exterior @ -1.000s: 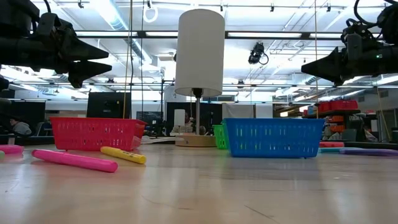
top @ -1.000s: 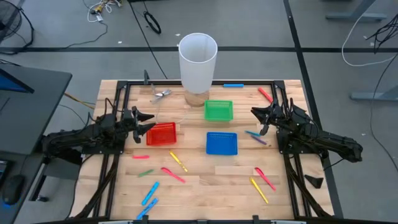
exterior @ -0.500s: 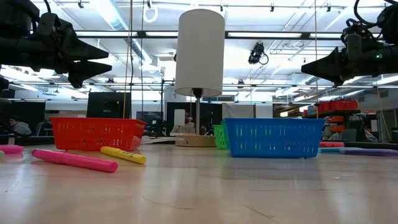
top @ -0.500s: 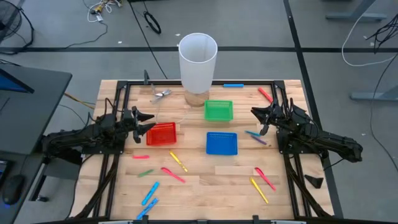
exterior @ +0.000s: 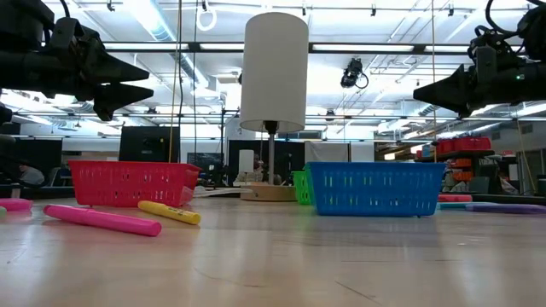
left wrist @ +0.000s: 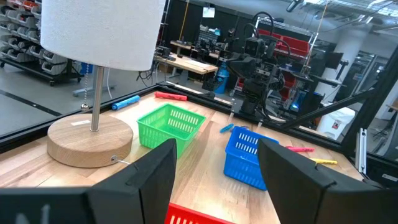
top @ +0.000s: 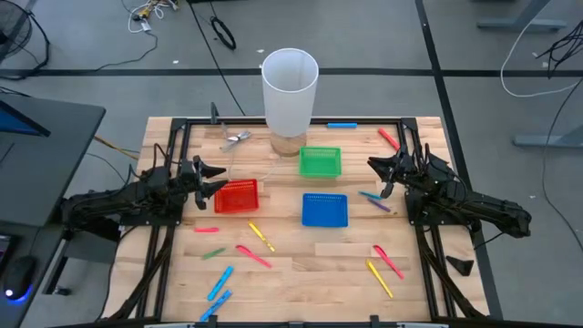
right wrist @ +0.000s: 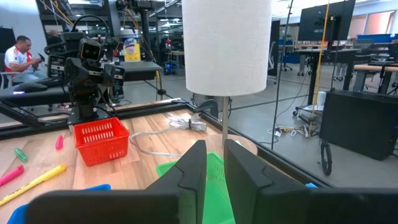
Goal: Pick & Place Markers
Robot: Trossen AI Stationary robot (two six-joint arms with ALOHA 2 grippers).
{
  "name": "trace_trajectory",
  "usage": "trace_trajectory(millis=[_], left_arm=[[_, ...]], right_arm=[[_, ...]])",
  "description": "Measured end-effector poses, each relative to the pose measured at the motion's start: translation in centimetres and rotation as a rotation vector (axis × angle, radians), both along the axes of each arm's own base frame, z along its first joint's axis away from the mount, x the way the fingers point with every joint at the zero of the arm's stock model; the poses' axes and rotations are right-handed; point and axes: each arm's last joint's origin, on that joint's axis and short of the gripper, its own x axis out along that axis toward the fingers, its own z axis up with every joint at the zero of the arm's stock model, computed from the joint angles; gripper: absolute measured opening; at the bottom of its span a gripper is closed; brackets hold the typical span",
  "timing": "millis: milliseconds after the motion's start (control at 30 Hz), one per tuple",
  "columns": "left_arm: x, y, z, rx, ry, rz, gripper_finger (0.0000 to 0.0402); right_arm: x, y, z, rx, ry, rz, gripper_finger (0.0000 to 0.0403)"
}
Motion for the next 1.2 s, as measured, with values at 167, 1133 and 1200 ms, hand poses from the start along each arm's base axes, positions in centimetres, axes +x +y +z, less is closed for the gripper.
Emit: trace_trajectory(millis=[167, 1133, 1200], left_arm=[[0.0, 0.0, 0.01, 0.0, 0.0, 0.0, 0.0232], [0.0, 0.0, 0.01, 0.0, 0.0, 0.0, 0.0232], [0.0, 0.0, 0.01, 0.0, 0.0, 0.0, 0.0232]], right_arm=[[0.0, 0.0, 0.0, 0.0, 0.0, 0.0, 0.0058], [-0.04, -0.01, 0.26, 0.026, -0.023, -0.005, 0.0058], [-0.16, -0.12, 0.88, 0.07, -0.043, -0.055, 0.0058]])
